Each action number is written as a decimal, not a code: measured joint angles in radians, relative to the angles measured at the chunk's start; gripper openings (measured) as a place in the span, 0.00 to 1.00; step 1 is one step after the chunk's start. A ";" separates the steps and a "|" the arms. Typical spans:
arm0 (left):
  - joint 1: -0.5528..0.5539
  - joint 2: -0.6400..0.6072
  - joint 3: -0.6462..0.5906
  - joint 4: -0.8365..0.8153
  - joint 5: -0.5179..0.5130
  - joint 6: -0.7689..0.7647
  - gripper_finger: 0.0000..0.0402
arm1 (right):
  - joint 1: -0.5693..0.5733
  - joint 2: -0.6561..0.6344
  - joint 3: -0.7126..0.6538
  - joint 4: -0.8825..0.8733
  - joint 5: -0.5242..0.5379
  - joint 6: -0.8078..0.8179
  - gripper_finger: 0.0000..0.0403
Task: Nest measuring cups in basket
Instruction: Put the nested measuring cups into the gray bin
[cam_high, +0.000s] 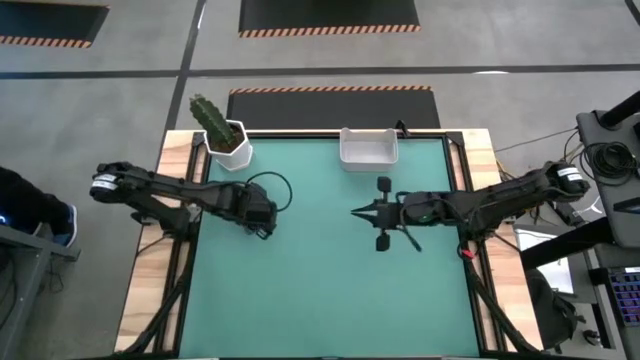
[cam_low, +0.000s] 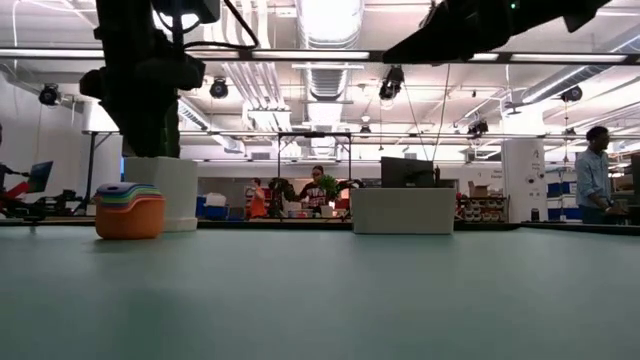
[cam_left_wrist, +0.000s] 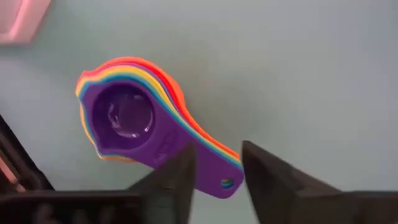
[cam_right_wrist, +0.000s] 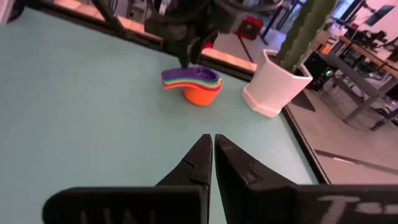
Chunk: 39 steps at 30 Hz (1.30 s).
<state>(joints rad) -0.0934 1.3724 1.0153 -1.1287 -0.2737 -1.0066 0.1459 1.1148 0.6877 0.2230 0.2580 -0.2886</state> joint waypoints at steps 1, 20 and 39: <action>0.000 0.000 0.000 0.002 0.004 -0.025 0.32 | 0.000 -0.015 -0.008 0.002 0.000 0.000 0.02; 0.010 0.112 -0.003 0.023 -0.148 -0.114 0.70 | 0.000 -0.048 -0.042 0.044 0.003 -0.010 0.02; 0.018 0.328 -0.012 0.001 -0.258 -0.115 0.66 | 0.000 -0.047 -0.042 0.044 0.003 -0.010 0.02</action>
<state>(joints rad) -0.0753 1.7005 1.0035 -1.1274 -0.5315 -1.1217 0.1455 1.0676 0.6460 0.2667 0.2615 -0.2989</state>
